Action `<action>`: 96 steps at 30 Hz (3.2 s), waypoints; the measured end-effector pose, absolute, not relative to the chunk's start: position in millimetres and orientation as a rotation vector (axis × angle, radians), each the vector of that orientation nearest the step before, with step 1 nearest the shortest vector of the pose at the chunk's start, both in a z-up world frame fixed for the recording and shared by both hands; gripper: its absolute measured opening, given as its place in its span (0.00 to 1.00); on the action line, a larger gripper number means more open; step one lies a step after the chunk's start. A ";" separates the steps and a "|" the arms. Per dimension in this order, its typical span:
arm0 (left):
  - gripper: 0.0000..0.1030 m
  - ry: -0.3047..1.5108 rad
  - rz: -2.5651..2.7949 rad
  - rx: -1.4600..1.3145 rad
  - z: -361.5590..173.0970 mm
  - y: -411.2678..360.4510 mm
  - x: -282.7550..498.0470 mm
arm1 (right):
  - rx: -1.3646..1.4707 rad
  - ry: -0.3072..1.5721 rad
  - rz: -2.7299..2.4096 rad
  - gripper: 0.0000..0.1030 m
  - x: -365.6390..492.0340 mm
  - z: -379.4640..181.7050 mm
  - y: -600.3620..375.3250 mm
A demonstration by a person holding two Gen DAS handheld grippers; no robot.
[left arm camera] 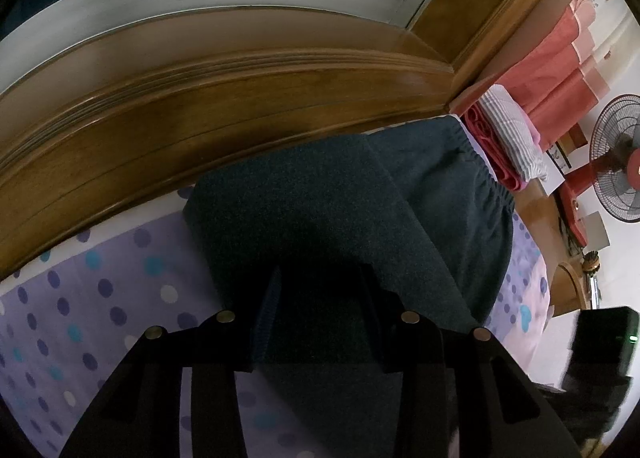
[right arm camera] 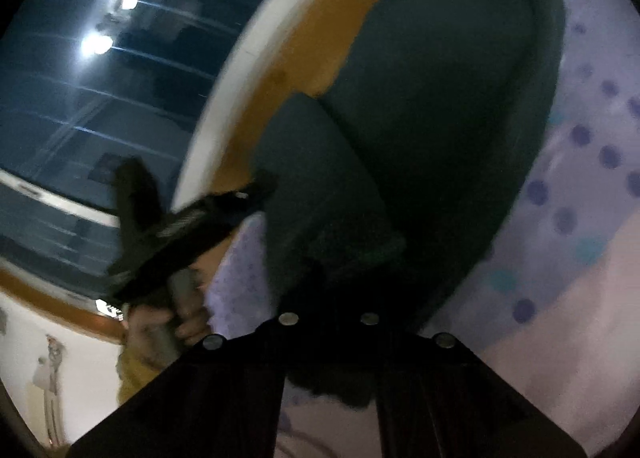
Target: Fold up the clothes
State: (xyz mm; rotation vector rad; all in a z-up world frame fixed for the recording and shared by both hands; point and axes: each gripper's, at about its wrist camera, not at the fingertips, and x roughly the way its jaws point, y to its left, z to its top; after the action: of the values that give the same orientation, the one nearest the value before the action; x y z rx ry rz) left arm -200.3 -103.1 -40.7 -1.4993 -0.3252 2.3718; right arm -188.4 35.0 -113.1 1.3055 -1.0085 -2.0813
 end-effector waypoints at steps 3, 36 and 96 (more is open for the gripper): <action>0.38 -0.318 2.371 -1.501 -40.7 -101.2 -200.4 | 1.290 -0.982 -2.099 0.01 -185.8 -105.9 41.8; 0.39 -0.458 2.267 -1.476 -62.6 -115.1 -146.0 | 1.518 -0.614 -1.939 0.04 -154.2 -115.9 -4.7; 0.54 -0.604 2.424 -1.347 23.7 -7.7 -213.9 | 1.026 -0.164 -2.320 0.20 -224.4 -19.9 132.4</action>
State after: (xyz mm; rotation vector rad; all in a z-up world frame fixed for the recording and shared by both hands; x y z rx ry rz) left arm -213.9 -7.7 23.7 -1.3466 -0.6035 2.4243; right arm -224.4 132.4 -19.9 1.0258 -0.1640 -2.3202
